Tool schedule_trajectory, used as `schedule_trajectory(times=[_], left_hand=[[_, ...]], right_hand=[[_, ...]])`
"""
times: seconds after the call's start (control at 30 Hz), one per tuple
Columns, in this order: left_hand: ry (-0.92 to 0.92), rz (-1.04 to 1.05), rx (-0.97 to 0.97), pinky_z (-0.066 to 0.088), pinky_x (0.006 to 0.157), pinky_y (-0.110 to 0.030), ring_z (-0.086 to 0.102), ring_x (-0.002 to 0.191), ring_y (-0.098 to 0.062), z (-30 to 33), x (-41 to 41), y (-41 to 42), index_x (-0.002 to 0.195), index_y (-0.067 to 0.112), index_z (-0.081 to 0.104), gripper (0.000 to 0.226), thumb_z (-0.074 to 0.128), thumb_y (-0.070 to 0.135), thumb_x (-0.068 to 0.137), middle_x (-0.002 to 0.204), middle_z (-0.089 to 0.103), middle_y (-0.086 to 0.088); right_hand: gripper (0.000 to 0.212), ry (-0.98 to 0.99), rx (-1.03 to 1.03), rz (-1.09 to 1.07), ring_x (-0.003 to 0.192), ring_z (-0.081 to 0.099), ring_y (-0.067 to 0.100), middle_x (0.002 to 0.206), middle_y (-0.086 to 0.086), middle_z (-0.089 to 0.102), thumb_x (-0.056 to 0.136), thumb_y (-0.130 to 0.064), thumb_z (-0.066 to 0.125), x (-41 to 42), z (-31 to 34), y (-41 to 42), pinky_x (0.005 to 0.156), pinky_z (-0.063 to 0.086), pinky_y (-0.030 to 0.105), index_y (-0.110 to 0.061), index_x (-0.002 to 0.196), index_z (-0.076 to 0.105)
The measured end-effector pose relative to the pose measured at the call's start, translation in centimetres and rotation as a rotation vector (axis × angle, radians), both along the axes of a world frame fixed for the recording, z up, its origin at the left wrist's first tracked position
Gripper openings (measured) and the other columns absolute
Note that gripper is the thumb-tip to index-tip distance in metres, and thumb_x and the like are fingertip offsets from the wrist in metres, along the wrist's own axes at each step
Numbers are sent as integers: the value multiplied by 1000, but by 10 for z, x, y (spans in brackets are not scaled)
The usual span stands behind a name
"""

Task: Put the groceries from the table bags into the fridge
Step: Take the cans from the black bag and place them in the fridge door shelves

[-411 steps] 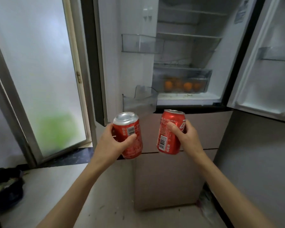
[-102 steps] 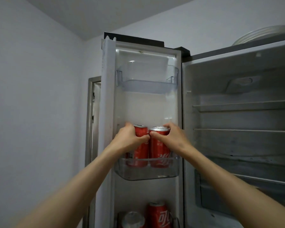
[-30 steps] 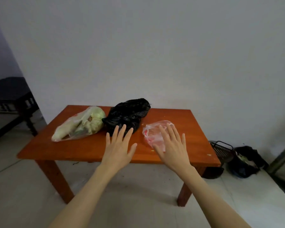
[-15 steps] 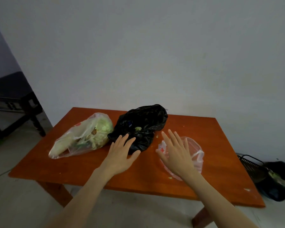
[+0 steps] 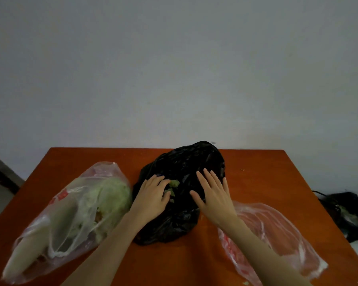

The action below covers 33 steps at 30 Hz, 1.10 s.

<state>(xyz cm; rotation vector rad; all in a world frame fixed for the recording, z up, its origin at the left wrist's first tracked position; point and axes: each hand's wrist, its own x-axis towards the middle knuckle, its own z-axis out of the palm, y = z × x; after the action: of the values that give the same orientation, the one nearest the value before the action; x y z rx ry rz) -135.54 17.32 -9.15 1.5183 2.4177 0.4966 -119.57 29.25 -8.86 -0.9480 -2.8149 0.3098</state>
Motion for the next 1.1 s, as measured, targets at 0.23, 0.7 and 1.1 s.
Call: schedule_trajectory(times=[0.23,0.7,1.1], left_hand=[[94,-63,-123,-4,115,-47,2,145,-23,-43,-24,41,143,20,29,46,35,28,99,153,22,-1],[184,54,-382,6,110,-60,22,140,-33,-93,-111,87,141,21,37,84,62,62,73,147,36,-11],[61,322,-376,26,106,-43,41,122,-28,-117,-122,101,148,16,10,101,48,74,74,131,42,-9]], right_hand=[[67,-94,79,-44,137,31,32,148,11,37,94,-60,13,-38,-32,40,107,18,54,-19,142,35],[79,-472,299,476,136,33,34,149,8,36,77,-66,54,-156,-81,182,107,13,66,-30,143,34],[75,-608,-89,382,144,-16,26,156,-1,-19,88,-68,25,-171,-146,167,113,-3,59,-38,146,-12]])
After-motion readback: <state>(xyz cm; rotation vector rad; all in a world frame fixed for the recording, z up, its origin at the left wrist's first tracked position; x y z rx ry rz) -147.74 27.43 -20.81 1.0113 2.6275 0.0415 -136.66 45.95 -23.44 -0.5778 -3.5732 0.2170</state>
